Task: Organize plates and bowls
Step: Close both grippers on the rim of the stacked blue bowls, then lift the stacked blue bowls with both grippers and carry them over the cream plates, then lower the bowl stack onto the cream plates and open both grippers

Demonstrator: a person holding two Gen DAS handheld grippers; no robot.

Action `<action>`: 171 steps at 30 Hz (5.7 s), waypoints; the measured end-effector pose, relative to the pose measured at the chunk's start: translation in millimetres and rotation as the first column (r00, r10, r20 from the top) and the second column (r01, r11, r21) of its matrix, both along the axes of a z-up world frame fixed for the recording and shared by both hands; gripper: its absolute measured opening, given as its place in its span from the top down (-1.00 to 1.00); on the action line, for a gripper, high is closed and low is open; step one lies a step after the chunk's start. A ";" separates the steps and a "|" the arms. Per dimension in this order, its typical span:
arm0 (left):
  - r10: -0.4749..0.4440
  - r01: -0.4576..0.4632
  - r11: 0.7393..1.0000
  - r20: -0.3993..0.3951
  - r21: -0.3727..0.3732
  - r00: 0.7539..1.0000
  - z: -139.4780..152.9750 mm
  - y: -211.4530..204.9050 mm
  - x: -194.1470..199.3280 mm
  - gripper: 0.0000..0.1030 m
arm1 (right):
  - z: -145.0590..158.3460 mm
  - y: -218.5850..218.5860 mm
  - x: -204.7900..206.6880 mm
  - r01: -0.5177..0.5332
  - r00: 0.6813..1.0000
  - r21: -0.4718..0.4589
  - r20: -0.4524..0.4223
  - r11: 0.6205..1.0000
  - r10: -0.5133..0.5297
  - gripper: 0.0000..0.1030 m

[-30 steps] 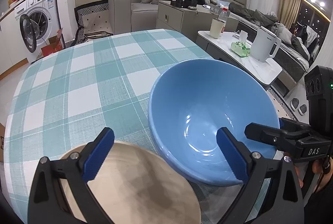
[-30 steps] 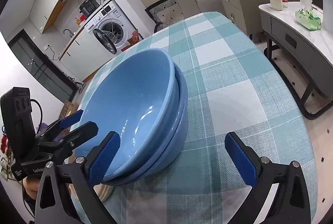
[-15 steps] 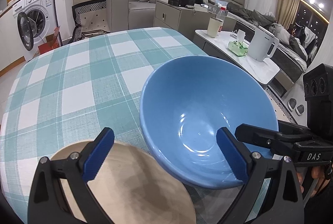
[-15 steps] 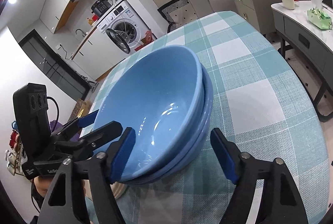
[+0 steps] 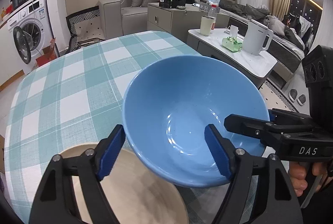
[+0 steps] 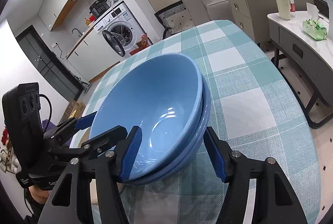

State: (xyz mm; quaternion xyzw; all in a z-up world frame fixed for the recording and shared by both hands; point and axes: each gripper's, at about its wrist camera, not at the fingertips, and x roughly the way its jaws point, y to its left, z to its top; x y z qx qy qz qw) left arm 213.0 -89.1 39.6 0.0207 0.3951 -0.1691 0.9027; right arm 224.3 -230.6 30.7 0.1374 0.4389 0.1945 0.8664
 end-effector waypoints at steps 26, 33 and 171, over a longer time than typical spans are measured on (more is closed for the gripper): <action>0.026 -0.028 0.999 -0.058 -0.043 0.998 -10.2 8.3 6.7 0.05 | 2.1 3.6 -3.9 0.005 1.000 -0.030 0.009 1.000 -0.005 -0.21; 0.024 -0.026 0.999 -0.057 -0.043 0.998 -9.3 6.3 4.1 0.05 | 1.7 3.2 -3.6 0.012 1.000 -0.046 0.011 0.999 -0.012 -0.20; 0.325 -0.321 0.946 0.093 -0.054 0.941 8.1 162.3 -93.0 -0.82 | 24.2 143.6 -42.0 -0.277 0.946 -0.178 0.120 0.944 0.301 -0.97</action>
